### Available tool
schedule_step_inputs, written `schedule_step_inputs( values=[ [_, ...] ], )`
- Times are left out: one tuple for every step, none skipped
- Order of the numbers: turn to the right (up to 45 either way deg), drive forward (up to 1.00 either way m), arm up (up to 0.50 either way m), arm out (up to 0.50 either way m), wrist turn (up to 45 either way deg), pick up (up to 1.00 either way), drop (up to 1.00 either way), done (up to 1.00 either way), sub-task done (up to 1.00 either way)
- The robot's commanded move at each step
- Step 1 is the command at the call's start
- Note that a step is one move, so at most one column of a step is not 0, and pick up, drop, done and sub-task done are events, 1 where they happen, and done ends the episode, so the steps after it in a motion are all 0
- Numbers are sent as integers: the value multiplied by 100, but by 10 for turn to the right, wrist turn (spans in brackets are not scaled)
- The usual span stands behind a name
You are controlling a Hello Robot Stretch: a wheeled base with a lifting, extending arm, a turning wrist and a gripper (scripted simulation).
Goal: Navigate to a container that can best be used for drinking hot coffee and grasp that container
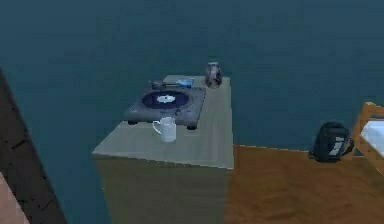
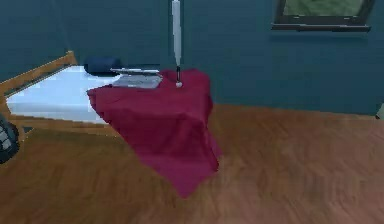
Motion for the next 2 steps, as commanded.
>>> schedule_step_inputs(
  values=[
    [450, 0, 0, 0, 0, 0, 0, 0, 0],
    [360, 0, 0, 0, 0, 0, 0, 0, 0]
  ],
)
